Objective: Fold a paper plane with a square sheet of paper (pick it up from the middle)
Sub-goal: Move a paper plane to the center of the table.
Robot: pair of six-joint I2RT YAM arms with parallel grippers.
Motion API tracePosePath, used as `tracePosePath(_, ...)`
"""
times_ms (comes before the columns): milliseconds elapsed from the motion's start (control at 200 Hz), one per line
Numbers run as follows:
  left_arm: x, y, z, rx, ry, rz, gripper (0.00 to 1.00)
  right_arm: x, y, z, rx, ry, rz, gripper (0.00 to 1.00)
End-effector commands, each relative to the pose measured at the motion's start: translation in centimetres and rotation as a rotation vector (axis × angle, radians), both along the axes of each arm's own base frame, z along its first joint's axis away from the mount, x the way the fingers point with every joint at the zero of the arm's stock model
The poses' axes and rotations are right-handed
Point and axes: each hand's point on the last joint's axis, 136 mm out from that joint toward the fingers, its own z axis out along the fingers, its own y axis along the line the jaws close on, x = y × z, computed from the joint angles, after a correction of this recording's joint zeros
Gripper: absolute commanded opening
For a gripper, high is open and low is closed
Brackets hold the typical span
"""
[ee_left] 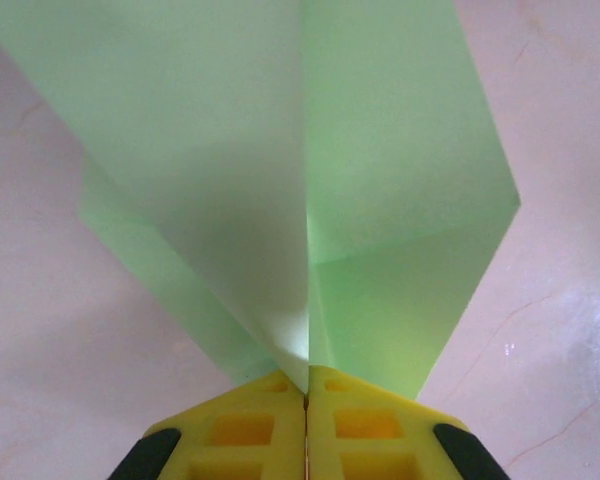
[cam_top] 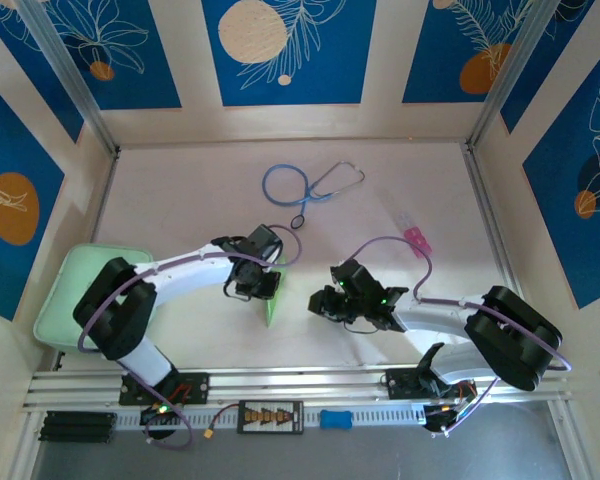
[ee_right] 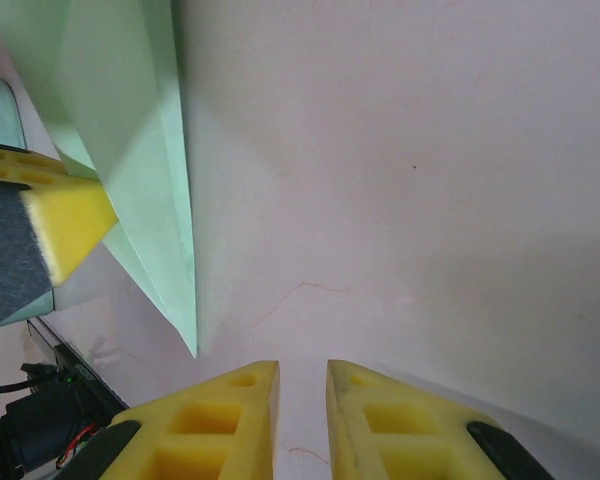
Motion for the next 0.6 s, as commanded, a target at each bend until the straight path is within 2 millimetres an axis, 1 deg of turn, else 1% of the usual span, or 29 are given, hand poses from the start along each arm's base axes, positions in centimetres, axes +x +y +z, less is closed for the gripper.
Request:
tracePosePath(0,0.0,0.0,0.1,0.029,0.002,-0.017,0.11,0.0,-0.6,-0.7,-0.029,0.001,-0.006,0.21)
tracePosePath(165,0.0,-0.2,0.0,0.018,0.009,-0.019,0.19,0.0,-0.5,-0.7,-0.029,0.003,-0.006,0.21)
tracePosePath(330,-0.1,-0.6,0.0,0.001,0.01,-0.024,0.21,-0.1,-0.4,-0.9,-0.037,0.017,-0.002,0.21)
tracePosePath(460,-0.3,-0.9,-0.1,-0.012,0.02,-0.038,0.21,-0.1,-0.2,-0.9,-0.037,0.02,0.005,0.21)
tracePosePath(545,-0.3,-0.9,-0.1,-0.014,0.022,-0.043,0.15,0.1,0.3,-0.4,-0.013,0.01,0.011,0.21)
tracePosePath(595,-0.2,-0.9,0.0,-0.012,0.016,-0.043,0.14,0.1,0.7,-0.1,0.001,0.009,0.014,0.22)
